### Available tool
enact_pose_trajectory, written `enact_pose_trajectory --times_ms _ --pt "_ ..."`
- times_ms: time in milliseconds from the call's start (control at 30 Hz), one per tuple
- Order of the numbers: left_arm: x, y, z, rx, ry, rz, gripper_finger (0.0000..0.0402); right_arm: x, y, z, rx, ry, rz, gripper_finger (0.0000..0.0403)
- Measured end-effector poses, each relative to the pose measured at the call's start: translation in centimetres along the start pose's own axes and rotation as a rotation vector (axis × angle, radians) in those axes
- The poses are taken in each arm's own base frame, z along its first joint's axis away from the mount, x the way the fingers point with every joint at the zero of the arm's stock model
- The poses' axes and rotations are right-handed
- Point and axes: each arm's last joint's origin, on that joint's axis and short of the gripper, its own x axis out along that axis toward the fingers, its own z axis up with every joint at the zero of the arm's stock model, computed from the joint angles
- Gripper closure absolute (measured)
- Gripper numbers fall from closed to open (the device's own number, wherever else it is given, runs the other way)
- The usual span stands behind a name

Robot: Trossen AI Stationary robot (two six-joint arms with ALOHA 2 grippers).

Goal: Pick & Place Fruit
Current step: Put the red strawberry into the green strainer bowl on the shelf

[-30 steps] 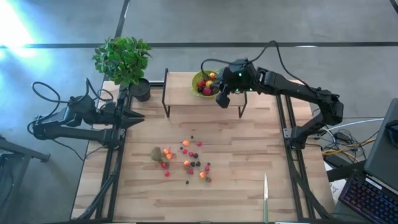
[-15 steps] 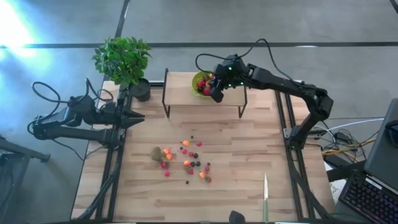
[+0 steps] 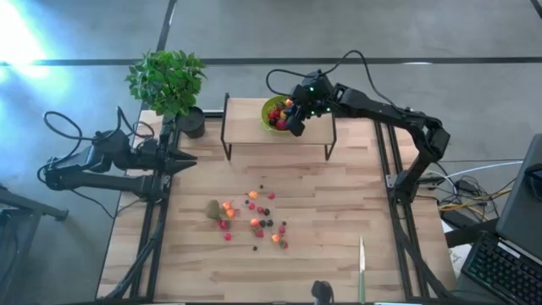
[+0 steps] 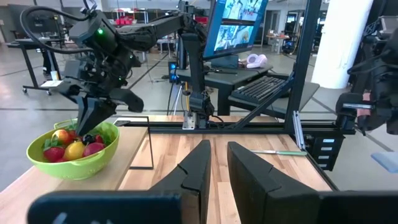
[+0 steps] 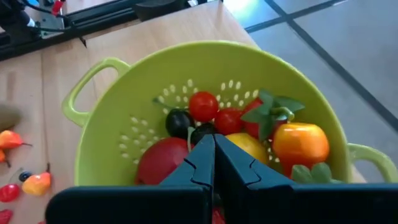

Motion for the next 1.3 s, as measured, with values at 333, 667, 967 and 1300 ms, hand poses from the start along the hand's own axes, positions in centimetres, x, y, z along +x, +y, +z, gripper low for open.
enact_pose_trajectory --times_ms 333,667,967,1300 --pt "0.0 0.0 0.0 0.0 0.0 0.0 0.0339 -0.1 -0.1 0.1 0.023 0.004 -0.002 0.0382" --pt "0.0 0.0 0.0 0.0 0.0 0.0 0.0339 -2.6 5.0 1.2 -0.101 0.016 0.268 0.0306" --pt "0.0 0.0 0.0 0.0 0.0 -0.001 0.0339 -3.4 14.5 -2.2 -0.305 0.197 0.453 0.0316" --pt "0.0 0.0 0.0 0.0 0.0 -0.001 0.0339 -5.2 24.3 -7.3 -0.481 0.252 0.674 0.0332"
